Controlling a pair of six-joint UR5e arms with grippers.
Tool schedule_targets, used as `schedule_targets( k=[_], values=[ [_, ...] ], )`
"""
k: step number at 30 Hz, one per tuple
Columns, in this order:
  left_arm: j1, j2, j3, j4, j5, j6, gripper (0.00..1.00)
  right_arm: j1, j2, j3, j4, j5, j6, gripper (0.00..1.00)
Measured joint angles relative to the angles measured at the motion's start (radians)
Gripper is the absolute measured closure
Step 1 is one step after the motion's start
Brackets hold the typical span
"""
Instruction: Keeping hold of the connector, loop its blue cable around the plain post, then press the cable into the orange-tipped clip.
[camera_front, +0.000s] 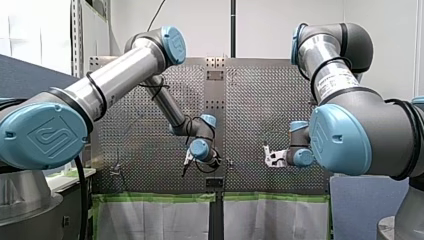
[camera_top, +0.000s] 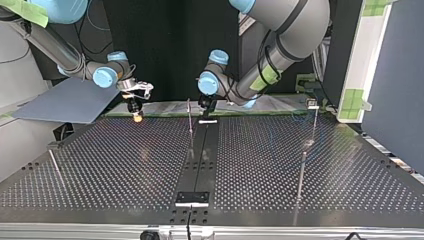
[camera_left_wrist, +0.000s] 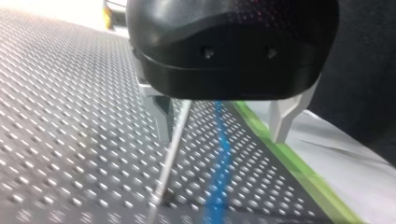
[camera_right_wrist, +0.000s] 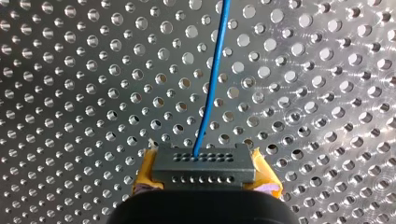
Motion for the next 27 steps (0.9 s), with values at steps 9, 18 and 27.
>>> schedule_targets(
  k=[9, 18, 27],
  values=[
    [-0.026, 0.031, -0.08, 0.07, -0.001, -0.004, 0.0, 0.001, 0.001, 0.0, 0.006, 0.001, -0.002, 1.0],
    [-0.056, 0.032, -0.159, 0.066, 0.002, -0.006, 0.0, 0.002, 0.002, 0.0, 0.009, 0.001, -0.003, 1.0],
    [-0.079, 0.038, -0.162, 0.095, 0.031, -0.024, 0.0, 0.002, 0.002, 0.0, 0.009, 0.001, -0.003, 1.0]
  ],
)
